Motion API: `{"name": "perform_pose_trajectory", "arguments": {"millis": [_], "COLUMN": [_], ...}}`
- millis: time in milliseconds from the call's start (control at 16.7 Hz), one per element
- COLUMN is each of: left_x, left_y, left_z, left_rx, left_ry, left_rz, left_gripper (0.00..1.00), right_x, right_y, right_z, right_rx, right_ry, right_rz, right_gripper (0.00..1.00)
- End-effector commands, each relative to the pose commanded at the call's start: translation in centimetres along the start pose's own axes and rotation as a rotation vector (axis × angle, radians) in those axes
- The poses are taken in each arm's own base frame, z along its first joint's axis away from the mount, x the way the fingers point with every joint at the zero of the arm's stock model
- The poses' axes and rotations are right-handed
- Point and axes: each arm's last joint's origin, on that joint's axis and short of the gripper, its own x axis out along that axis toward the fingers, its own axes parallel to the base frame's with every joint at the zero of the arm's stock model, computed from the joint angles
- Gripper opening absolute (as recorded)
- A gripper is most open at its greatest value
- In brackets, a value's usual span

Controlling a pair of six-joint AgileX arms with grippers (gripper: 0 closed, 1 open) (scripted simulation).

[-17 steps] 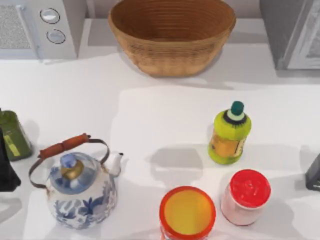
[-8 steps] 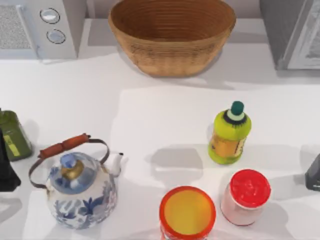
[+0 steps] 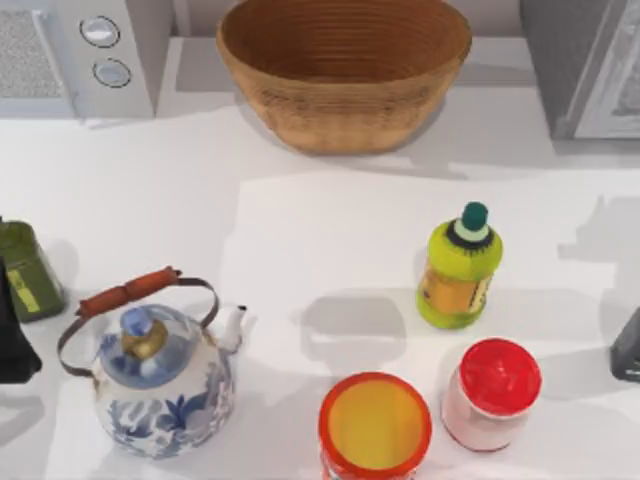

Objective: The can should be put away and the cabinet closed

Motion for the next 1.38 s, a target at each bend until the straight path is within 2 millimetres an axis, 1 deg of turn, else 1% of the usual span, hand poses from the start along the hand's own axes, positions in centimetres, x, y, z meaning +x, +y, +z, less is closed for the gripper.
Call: {"name": "perform_pose_trajectory", "arguments": {"millis": [120, 300, 420, 600, 720, 840, 1200, 1260, 1380], "left_x": [0.0, 0.0, 0.0, 0.0, 0.0, 0.0, 0.0, 0.0, 0.0], "left_y": [0.0, 0.0, 0.0, 0.0, 0.0, 0.0, 0.0, 0.0, 0.0], "left_z": [0.0, 0.0, 0.0, 0.0, 0.0, 0.0, 0.0, 0.0, 0.0], "left_rx": [0.000, 0.000, 0.000, 0.000, 0.000, 0.000, 0.000, 0.000, 0.000], "left_ry": [0.000, 0.000, 0.000, 0.000, 0.000, 0.000, 0.000, 0.000, 0.000], "left_rz": [0.000, 0.000, 0.000, 0.000, 0.000, 0.000, 0.000, 0.000, 0.000], "left_gripper": [1.00, 1.00, 1.00, 1.00, 1.00, 1.00, 1.00, 1.00, 1.00], "right_x": [1.5, 4.0, 5.5, 6.9, 7.6, 8.0, 8.0, 8.3, 9.6], "right_y": [0.7, 2.0, 3.0, 4.0, 4.3, 4.5, 4.4, 4.4, 4.6], "right_z": [4.4, 9.9, 12.8, 16.1, 17.3, 17.9, 17.9, 18.0, 18.3], "right_rx": [-0.005, -0.014, -0.016, -0.004, 0.008, 0.016, 0.019, 0.017, 0.011], "right_ry": [-0.009, -0.029, -0.050, -0.089, -0.106, -0.112, -0.113, -0.108, -0.089], "right_rz": [0.010, 0.041, 0.060, 0.073, 0.070, 0.064, 0.061, 0.060, 0.056], "right_gripper": [0.00, 0.00, 0.00, 0.00, 0.00, 0.00, 0.00, 0.00, 0.00]}}
